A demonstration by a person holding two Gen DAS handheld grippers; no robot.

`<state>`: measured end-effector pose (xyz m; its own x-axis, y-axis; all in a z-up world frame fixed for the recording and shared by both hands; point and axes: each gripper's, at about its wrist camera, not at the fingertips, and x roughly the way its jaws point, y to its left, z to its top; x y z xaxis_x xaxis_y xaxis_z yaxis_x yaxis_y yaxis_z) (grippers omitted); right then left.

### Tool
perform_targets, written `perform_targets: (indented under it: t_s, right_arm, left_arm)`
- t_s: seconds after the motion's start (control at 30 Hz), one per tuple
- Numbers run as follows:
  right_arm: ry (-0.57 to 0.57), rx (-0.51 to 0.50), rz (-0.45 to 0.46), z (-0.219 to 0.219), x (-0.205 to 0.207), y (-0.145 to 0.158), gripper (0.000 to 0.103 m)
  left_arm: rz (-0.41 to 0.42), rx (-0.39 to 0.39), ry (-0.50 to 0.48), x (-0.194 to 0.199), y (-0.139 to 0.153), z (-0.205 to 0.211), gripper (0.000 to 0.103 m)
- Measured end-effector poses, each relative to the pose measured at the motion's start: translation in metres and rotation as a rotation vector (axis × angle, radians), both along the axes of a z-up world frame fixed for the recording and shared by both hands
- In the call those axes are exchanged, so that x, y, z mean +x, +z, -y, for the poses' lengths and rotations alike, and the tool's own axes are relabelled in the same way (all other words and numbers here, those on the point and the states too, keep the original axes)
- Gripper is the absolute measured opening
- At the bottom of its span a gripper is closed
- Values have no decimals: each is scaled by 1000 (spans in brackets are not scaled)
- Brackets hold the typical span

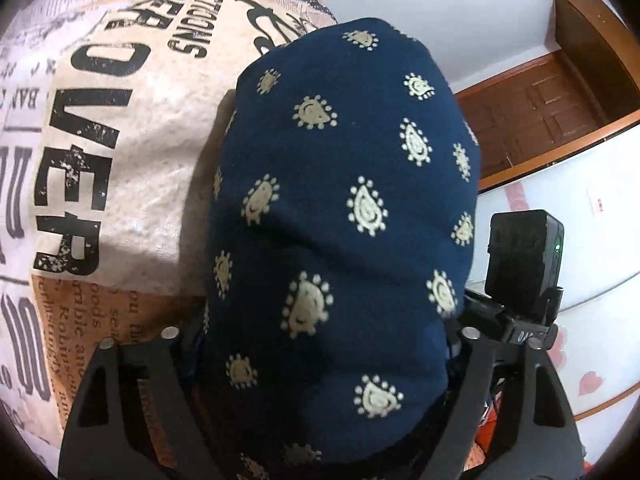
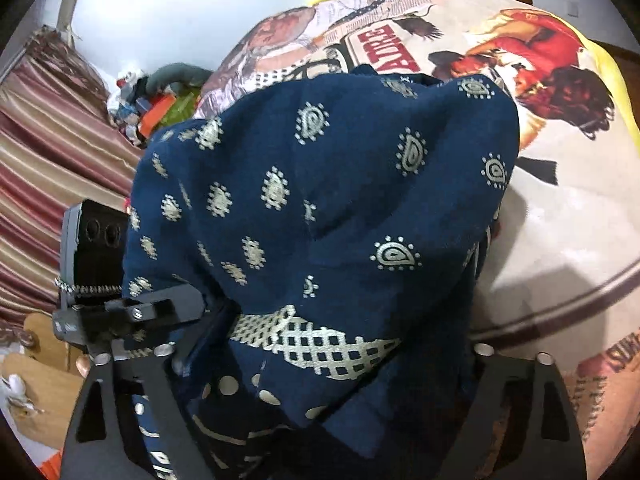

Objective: Fold large clothes
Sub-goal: 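Lift the hoodie bundle off the bed with both grippers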

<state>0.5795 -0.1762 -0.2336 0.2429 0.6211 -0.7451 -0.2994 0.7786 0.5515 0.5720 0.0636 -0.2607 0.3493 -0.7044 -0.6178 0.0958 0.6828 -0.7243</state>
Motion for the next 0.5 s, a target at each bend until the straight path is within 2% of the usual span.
perform_targets:
  t_s: [0.07,0.17,0.33,0.5]
  right_arm:
    - [-6,11,8,-1,-1,4,67]
    - [-20,19,21,-1,-6,12,54]
    - [-16,39,38,-6,-12,22,45]
    - [-10,63,57,-9,-19,40,43]
  left_arm:
    - [10,8,6,-2,4,-1,76]
    - [35,24,6,-5,12,0,70]
    - [68,43,-1,-10,32,-4,66]
    - [117,67,3,-16,62,-12,65]
